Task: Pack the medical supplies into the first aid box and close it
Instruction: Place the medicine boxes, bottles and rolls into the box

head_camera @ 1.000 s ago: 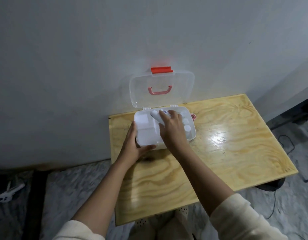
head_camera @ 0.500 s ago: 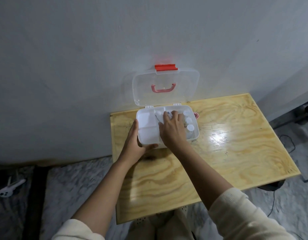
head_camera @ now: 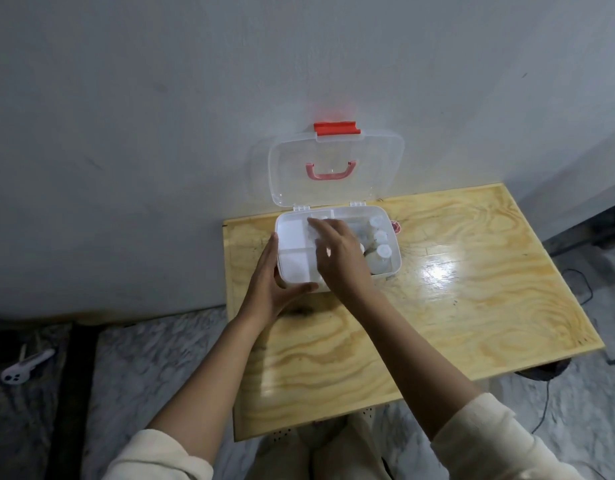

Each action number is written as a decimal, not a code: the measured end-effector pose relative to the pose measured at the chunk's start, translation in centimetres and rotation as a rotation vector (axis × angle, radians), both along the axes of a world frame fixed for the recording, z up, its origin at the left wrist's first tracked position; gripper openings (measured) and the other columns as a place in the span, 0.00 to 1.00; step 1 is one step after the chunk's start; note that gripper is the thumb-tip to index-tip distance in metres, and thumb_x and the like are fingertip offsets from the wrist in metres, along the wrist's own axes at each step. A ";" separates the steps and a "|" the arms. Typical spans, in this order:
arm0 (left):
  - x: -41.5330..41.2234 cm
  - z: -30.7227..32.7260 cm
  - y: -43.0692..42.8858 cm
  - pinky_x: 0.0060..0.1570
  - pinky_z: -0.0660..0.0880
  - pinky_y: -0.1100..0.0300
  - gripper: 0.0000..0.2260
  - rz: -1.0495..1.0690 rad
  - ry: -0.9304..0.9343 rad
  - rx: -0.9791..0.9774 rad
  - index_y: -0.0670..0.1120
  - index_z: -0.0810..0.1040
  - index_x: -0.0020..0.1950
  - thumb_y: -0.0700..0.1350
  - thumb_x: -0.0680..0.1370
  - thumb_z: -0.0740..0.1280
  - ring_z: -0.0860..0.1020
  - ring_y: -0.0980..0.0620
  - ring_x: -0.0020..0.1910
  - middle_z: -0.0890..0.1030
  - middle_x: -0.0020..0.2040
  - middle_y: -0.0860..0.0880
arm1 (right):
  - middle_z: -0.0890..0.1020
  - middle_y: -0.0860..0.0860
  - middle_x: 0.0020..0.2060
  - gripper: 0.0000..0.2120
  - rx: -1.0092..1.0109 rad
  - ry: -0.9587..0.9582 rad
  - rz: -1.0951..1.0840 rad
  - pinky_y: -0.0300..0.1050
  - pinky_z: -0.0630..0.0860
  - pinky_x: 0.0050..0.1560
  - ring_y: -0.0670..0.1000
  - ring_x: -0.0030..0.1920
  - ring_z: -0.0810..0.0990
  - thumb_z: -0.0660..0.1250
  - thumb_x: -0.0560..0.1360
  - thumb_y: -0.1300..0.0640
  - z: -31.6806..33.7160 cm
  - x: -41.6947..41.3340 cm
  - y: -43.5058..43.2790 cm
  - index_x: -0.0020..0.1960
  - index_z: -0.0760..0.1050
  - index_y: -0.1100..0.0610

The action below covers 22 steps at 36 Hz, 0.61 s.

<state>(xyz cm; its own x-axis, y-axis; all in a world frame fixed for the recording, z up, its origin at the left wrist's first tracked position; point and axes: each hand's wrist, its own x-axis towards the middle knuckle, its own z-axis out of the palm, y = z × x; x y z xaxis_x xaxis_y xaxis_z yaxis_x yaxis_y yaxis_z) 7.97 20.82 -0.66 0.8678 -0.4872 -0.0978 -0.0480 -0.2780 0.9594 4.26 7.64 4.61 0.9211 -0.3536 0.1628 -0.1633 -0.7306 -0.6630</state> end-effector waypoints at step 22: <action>-0.4 0.0 0.1 0.50 0.71 0.75 0.42 0.041 0.081 -0.103 0.57 0.58 0.70 0.33 0.67 0.77 0.72 0.78 0.55 0.69 0.60 0.68 | 0.81 0.57 0.54 0.16 0.029 0.181 0.111 0.46 0.74 0.50 0.55 0.51 0.79 0.71 0.70 0.60 -1.6 0.1 0.0 0.57 0.77 0.60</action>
<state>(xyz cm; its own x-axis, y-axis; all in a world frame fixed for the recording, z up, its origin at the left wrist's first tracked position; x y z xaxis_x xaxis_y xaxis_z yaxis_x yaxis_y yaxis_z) 7.54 20.95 -0.65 0.8786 -0.4621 -0.1202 0.0406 -0.1784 0.9831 4.33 7.61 3.05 0.9680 -0.2503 -0.0177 -0.2012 -0.7321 -0.6508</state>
